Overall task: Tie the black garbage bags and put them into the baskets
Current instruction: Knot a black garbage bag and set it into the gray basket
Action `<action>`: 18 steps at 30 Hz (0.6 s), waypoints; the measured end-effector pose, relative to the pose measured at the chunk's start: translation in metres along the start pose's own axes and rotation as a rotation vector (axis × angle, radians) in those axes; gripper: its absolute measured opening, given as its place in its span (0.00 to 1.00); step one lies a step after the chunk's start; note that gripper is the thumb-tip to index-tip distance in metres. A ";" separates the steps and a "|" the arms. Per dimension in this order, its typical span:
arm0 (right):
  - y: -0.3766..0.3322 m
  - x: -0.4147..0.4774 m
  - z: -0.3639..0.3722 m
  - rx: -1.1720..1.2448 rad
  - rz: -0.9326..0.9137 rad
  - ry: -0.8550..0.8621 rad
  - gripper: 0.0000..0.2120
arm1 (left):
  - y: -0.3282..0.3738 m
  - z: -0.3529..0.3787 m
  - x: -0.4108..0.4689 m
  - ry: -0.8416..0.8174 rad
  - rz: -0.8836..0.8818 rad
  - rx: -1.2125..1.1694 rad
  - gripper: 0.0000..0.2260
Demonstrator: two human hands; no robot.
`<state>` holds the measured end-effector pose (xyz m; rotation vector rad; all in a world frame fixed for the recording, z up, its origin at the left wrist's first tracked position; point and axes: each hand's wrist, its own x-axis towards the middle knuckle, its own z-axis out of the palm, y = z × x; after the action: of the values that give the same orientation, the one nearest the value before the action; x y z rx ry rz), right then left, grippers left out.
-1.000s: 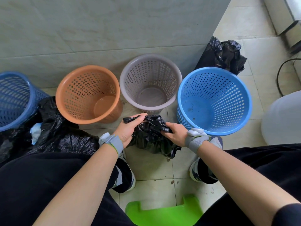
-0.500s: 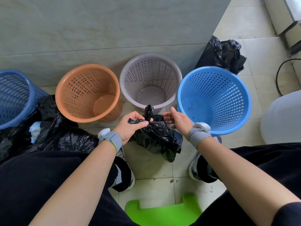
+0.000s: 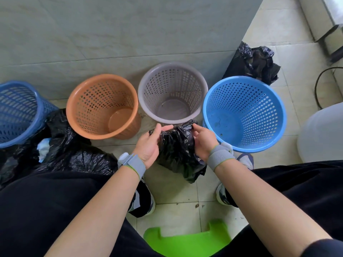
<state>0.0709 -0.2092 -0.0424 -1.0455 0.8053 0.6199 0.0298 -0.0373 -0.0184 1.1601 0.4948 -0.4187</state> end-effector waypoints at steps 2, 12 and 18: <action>0.002 0.004 0.001 0.151 0.009 0.014 0.16 | 0.003 0.002 -0.001 0.059 -0.016 -0.220 0.21; 0.007 -0.008 -0.035 -1.671 -0.917 -0.040 0.06 | -0.011 -0.033 0.010 0.350 0.165 0.595 0.22; 0.014 0.008 -0.066 -2.221 -0.804 -0.032 0.10 | -0.046 -0.060 0.010 0.163 0.239 1.594 0.20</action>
<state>0.0462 -0.2638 -0.0747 -3.0353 -0.8579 0.6399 0.0032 0.0026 -0.0782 2.7686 0.0564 -0.4970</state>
